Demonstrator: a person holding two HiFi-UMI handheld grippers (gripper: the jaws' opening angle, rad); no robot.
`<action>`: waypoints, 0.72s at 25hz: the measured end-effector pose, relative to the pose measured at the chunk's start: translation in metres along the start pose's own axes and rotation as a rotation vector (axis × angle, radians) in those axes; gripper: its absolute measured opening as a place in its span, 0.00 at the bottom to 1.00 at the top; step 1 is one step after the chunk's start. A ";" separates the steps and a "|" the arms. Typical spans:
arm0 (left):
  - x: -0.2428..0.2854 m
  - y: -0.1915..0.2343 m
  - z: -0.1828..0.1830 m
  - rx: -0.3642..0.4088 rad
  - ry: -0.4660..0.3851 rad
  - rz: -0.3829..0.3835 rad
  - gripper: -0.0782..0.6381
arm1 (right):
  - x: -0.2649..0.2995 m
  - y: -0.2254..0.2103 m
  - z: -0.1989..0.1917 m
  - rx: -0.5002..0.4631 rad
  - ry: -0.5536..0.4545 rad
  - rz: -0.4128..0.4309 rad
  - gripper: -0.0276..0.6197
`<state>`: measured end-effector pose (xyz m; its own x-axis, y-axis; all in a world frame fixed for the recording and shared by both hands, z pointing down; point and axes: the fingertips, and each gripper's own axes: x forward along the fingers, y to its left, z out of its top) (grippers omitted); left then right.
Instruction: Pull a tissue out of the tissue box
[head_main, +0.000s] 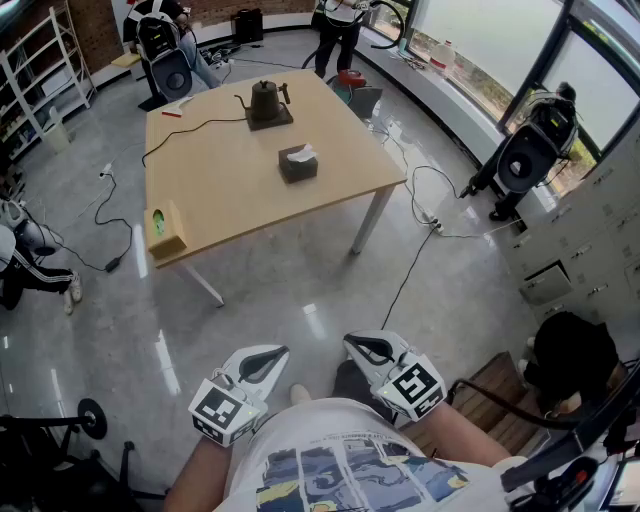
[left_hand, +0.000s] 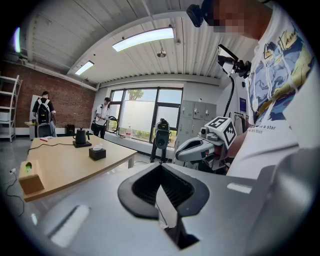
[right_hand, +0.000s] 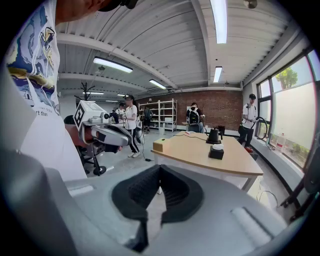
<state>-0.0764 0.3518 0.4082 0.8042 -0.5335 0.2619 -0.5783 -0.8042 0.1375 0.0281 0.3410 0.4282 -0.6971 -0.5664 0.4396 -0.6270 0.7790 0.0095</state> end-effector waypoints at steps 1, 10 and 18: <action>-0.001 0.002 0.000 0.002 0.003 0.002 0.12 | 0.001 0.001 0.000 -0.002 -0.001 0.000 0.05; -0.007 0.002 -0.005 0.029 0.017 0.013 0.12 | 0.002 0.010 0.001 -0.014 0.001 0.004 0.05; -0.006 -0.004 -0.008 0.016 0.027 0.015 0.12 | -0.009 0.015 -0.011 0.022 0.012 0.009 0.05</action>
<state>-0.0801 0.3605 0.4141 0.7912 -0.5387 0.2894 -0.5881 -0.8001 0.1185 0.0283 0.3606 0.4344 -0.6987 -0.5558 0.4504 -0.6281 0.7780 -0.0144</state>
